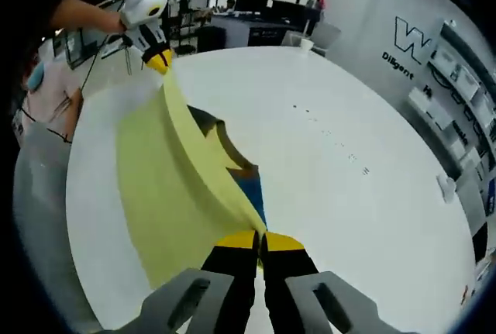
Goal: Fold the garment on the visible template until the final outline fits inside the template.
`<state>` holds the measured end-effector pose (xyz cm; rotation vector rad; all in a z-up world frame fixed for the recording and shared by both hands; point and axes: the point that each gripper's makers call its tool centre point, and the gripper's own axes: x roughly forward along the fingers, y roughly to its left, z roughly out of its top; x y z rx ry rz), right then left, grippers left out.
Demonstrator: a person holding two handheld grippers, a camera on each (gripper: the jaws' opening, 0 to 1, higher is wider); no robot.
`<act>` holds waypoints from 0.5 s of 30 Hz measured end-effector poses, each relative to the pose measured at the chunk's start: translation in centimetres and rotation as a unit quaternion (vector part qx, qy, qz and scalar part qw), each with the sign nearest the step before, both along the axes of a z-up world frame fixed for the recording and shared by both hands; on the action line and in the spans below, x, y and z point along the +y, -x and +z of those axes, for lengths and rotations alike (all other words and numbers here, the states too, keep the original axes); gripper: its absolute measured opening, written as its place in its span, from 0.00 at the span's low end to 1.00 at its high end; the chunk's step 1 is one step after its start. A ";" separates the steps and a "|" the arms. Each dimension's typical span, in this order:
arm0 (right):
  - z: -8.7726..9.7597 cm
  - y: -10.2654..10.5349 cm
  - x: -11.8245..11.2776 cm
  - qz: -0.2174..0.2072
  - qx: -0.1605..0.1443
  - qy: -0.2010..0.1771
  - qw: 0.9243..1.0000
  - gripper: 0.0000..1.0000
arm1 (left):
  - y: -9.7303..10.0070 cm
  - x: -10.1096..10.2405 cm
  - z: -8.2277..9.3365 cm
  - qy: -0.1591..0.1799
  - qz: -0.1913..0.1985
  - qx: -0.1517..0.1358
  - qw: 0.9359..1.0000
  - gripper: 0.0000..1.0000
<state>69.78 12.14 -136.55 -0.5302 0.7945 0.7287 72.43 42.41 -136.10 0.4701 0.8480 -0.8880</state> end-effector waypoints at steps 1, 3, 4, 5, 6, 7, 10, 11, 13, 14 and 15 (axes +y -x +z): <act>-0.2 -0.2 0.0 -0.003 0.000 0.000 1.000 0.00 | -0.2 0.0 -0.4 -0.003 0.003 0.000 1.000 0.01; -0.7 -0.8 0.0 -0.012 -0.001 -0.004 1.000 0.00 | -1.0 0.2 -1.1 -0.007 0.012 0.001 1.000 0.01; -0.9 -1.0 -0.1 -0.014 -0.001 -0.004 1.000 0.00 | -1.3 0.2 -1.3 -0.008 0.016 0.001 1.000 0.01; -1.2 -1.2 -0.1 -0.018 0.000 -0.004 1.000 0.00 | -1.6 0.1 -1.5 -0.008 0.023 0.003 1.000 0.01; -1.3 -1.4 -0.1 -0.019 0.000 -0.003 1.000 0.00 | -1.8 0.1 -1.7 -0.008 0.029 0.004 1.000 0.01; -1.7 -1.8 -0.3 -0.020 0.000 -0.003 1.000 0.00 | -2.0 0.0 -1.9 -0.008 0.033 0.003 0.999 0.01; -2.9 -2.4 -0.5 -0.029 0.006 -0.006 1.000 0.00 | -2.7 -0.2 -2.9 -0.012 0.048 0.008 0.999 0.01; -3.3 -2.6 -0.6 -0.032 0.009 -0.006 0.999 0.00 | -2.8 -0.2 -3.2 -0.013 0.053 0.008 0.998 0.01; -4.3 -2.6 -0.7 -0.044 0.024 -0.011 0.999 0.00 | -3.0 -0.3 -3.9 -0.020 0.060 0.014 0.998 0.01; -4.7 -2.7 -0.7 -0.047 0.027 -0.010 0.998 0.00 | -3.0 -0.4 -4.3 -0.027 0.058 0.014 0.998 0.01; -5.0 -2.8 -0.6 -0.047 0.028 -0.010 0.998 0.00 | -3.0 -0.3 -4.6 -0.034 0.060 0.017 0.997 0.01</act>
